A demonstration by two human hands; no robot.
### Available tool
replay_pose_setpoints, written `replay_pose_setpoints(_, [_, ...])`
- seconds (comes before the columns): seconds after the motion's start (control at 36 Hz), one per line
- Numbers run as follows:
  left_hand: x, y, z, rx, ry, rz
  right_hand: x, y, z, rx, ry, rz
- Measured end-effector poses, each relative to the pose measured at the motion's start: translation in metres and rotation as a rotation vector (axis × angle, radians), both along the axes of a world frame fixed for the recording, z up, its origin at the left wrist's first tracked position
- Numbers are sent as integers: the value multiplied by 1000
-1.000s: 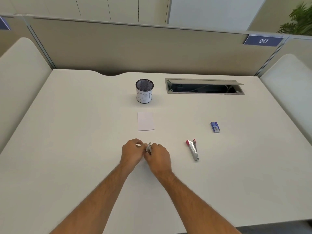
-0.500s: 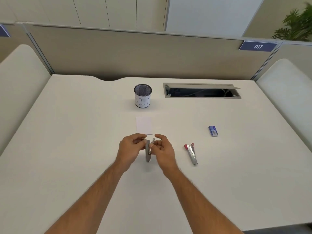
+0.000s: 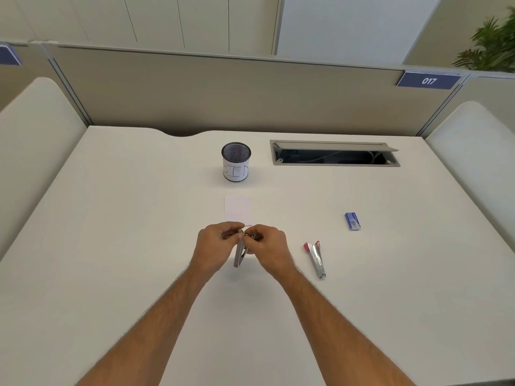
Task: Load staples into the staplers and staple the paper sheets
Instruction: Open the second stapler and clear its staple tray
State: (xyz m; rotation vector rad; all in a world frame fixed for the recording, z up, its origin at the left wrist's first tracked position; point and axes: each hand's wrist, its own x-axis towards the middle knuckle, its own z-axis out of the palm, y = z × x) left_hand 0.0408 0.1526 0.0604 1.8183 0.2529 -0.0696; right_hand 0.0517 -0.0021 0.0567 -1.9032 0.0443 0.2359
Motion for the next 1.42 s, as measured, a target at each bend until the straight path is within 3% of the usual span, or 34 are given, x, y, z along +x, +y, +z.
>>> replay_pose_setpoints(0.33, [-1,-8,8,77,-82,30,1,5,-1,-9,24,-210])
replay_pose_setpoints(0.53, [-1,-9,20,70,-158,94,7,-16,-5,330,128,-228])
replay_pose_setpoints(0.64, [1,-9,26,59,-178,124,12,-24,-2,409,146,-281])
replay_pose_setpoints(0.92, [-5,-7,12,-97,65,122,16,-39,3,505,144,-393])
replay_pose_setpoints(1.08, [-19,-9,7,-354,138,36,18,-47,7,583,132,-399])
replay_pose_setpoints(1.25, [-24,-12,15,-302,225,-143,18,-50,9,667,116,-350])
replay_pose_setpoints(1.42, [-25,-23,20,-339,223,-145,17,-47,16,706,131,-257])
